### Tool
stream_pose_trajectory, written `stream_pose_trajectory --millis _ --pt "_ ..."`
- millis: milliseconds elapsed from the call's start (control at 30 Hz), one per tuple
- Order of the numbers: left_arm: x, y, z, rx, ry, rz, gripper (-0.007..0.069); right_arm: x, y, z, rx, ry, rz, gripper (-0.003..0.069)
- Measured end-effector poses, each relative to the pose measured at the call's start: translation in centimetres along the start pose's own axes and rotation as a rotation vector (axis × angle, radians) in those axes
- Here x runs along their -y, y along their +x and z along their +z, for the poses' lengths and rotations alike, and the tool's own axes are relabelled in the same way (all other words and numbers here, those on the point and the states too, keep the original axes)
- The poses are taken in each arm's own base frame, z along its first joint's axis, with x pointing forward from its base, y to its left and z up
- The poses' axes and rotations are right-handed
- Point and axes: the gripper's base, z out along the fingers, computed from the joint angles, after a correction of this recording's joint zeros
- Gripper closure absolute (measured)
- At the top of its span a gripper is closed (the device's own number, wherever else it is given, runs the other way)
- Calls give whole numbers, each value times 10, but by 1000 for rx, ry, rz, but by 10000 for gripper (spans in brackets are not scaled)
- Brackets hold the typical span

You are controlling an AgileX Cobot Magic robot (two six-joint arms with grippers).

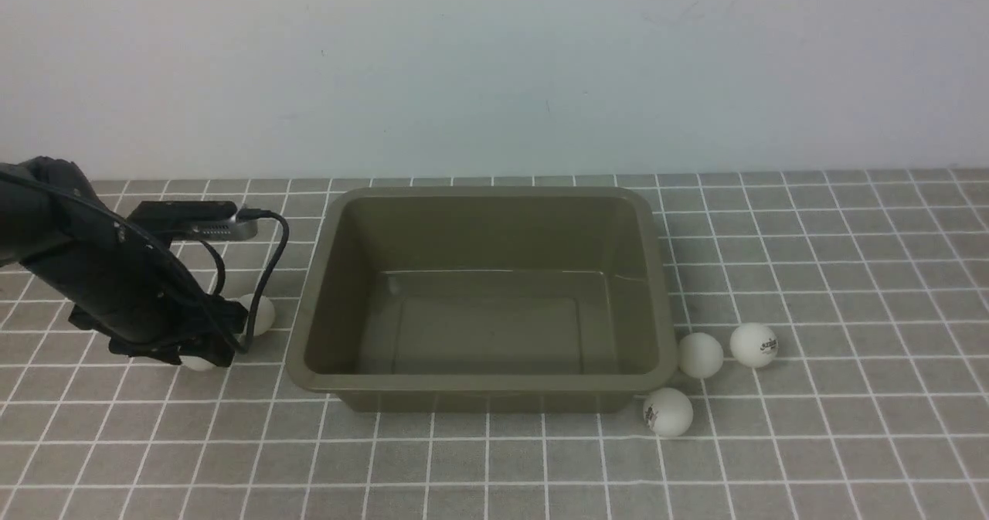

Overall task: Put the table tennis balls into the box on the grey coffee tablecloth.
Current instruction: 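Reach for and grasp a ping pong ball on the table beside the basket, then drop the ball into the bin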

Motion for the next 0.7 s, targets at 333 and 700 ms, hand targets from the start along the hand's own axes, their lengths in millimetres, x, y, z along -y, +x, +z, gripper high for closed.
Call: stream_pose_trajectory --millis 333,700 --pt "70 -8 -116 181 115 99 272 14 -18 126 -311 67 -43 580" --pt "149 -8 -57 29 192 284 213 35 -13 242 -474 113 -32 214"
